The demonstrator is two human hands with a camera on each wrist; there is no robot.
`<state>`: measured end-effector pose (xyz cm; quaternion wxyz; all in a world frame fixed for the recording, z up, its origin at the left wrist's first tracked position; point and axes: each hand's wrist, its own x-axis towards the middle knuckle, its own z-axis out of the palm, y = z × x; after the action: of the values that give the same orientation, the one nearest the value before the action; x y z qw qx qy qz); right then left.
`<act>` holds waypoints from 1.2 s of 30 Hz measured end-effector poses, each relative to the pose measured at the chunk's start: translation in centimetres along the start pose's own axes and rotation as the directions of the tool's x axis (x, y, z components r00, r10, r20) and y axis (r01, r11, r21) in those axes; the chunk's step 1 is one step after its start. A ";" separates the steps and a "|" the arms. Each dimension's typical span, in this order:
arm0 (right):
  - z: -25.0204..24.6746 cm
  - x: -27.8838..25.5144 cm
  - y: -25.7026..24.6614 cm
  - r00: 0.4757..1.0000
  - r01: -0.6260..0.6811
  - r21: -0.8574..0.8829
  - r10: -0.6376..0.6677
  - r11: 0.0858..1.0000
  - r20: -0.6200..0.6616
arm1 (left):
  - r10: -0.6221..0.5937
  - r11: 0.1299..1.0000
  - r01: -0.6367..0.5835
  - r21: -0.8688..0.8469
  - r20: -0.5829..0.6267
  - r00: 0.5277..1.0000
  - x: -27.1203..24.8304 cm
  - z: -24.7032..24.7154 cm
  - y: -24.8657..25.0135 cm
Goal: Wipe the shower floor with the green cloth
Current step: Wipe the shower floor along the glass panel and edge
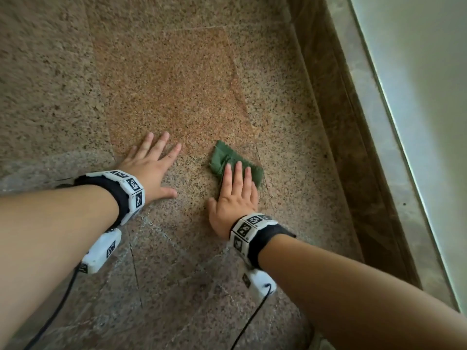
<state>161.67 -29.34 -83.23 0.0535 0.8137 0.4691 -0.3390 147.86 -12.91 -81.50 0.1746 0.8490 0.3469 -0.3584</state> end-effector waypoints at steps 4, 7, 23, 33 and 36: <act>-3.0 2.0 3.0 0.997 0.011 0.007 -0.011 1.000 -0.073 | 0.018 1.000 -0.018 0.010 0.004 1.000 0.0 0.0 0.0; -4.7 3.6 4.0 0.998 0.010 -0.032 -0.012 0.999 -0.063 | 0.012 1.000 -0.012 0.010 0.007 1.000 0.0 0.0 -0.1; -10.2 6.2 7.5 0.906 -0.205 0.090 0.224 0.975 -0.360 | 0.018 1.000 -0.018 0.003 0.016 1.000 0.1 -0.1 -0.1; -11.4 5.8 11.5 0.758 -0.259 0.190 0.321 0.947 -0.568 | 0.014 0.999 -0.014 0.031 0.011 1.000 0.2 0.1 0.0; -10.3 6.2 10.2 0.848 -0.070 0.087 0.105 0.994 -0.520 | 0.013 0.999 -0.013 0.031 0.008 1.000 0.2 0.1 -0.1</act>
<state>177.06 -26.35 -81.46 -0.0871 0.8971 0.4172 -0.1167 147.82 -12.76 -81.71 0.1653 0.8524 0.3351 -0.3659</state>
